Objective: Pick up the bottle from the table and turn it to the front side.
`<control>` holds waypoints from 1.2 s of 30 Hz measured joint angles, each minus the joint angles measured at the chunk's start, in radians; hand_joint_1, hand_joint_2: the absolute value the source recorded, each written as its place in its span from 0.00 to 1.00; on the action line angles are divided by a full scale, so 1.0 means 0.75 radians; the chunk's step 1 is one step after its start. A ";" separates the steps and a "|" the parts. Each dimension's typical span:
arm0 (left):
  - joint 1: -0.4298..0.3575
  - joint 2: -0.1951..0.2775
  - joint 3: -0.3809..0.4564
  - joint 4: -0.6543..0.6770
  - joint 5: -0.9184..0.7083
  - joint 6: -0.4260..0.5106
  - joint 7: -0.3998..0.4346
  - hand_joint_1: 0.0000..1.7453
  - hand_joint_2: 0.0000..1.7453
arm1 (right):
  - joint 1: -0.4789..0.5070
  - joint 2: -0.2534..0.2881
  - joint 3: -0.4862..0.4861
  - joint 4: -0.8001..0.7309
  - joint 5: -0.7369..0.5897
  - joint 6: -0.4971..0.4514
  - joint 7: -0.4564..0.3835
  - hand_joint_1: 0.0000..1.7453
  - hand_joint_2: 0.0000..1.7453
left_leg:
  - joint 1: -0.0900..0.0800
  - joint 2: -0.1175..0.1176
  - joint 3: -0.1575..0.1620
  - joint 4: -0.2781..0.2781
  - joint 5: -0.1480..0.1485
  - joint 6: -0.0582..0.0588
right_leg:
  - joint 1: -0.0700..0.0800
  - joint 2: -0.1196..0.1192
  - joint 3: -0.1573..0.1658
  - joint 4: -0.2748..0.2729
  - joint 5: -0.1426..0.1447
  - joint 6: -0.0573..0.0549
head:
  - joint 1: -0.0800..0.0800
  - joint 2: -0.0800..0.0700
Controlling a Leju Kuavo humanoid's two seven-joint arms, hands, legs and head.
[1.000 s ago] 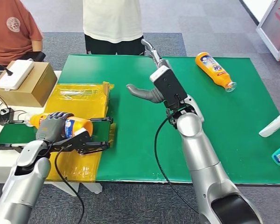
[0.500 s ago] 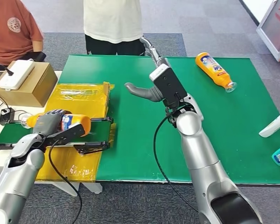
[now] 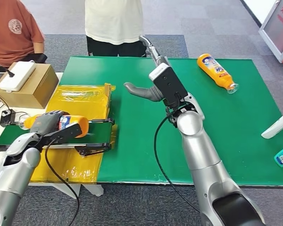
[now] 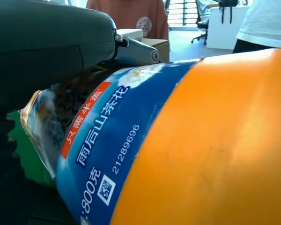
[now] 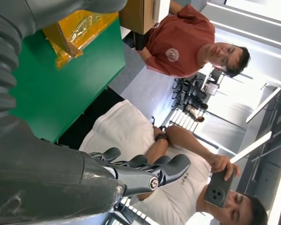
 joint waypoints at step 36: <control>-0.141 0.271 -0.187 0.035 0.241 -0.325 0.065 0.00 1.00 | -0.024 0.014 0.015 0.055 -0.013 -0.003 -0.027 0.00 1.00 | 0.000 0.003 0.007 -0.003 -0.004 -0.006 | 0.001 0.005 0.001 0.001 -0.004 -0.004 | 0.000 0.000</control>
